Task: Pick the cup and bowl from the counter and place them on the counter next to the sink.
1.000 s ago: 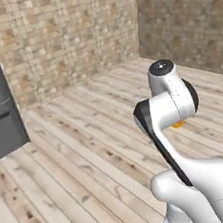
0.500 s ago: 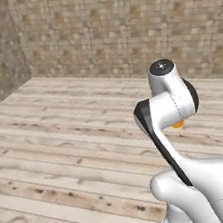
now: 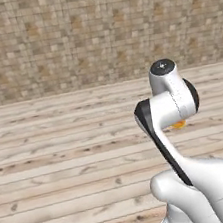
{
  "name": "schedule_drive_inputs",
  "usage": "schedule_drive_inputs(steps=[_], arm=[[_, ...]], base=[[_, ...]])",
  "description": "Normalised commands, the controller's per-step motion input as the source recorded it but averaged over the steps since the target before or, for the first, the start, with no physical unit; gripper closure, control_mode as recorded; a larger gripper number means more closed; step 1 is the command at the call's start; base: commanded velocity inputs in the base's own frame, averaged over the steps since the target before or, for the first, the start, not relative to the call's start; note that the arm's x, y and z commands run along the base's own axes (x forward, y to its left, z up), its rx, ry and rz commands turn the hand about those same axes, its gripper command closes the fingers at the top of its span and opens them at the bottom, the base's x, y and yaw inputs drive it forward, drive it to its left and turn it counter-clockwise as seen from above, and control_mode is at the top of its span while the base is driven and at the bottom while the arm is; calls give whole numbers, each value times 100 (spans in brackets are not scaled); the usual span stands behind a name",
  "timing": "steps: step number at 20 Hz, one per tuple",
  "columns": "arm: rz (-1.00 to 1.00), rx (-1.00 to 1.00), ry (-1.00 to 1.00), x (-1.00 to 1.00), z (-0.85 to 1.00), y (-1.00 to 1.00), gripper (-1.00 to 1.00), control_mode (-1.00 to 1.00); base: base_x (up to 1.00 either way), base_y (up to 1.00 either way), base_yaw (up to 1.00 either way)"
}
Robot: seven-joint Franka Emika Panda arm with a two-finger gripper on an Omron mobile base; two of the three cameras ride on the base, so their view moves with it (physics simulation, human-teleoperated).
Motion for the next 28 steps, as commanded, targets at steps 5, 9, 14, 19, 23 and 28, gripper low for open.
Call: schedule_drive_inputs(steps=[5, 9, 14, 19, 23, 28], arm=[[0, 0, 0, 0, 0, 0, 100, 100], [0, 0, 0, 0, 0, 0, 100, 100], [0, 0, 0, 0, 0, 0, 100, 100], [0, 0, 0, 0, 0, 0, 100, 100], [0, 0, 0, 0, 0, 0, 100, 100], [0, 0, 0, 0, 0, 0, 100, 100]], base=[[7, 0, -70], [11, 0, -70], [26, 0, -69], [91, 20, -42], [100, 9, -18], [99, -4, -24]])
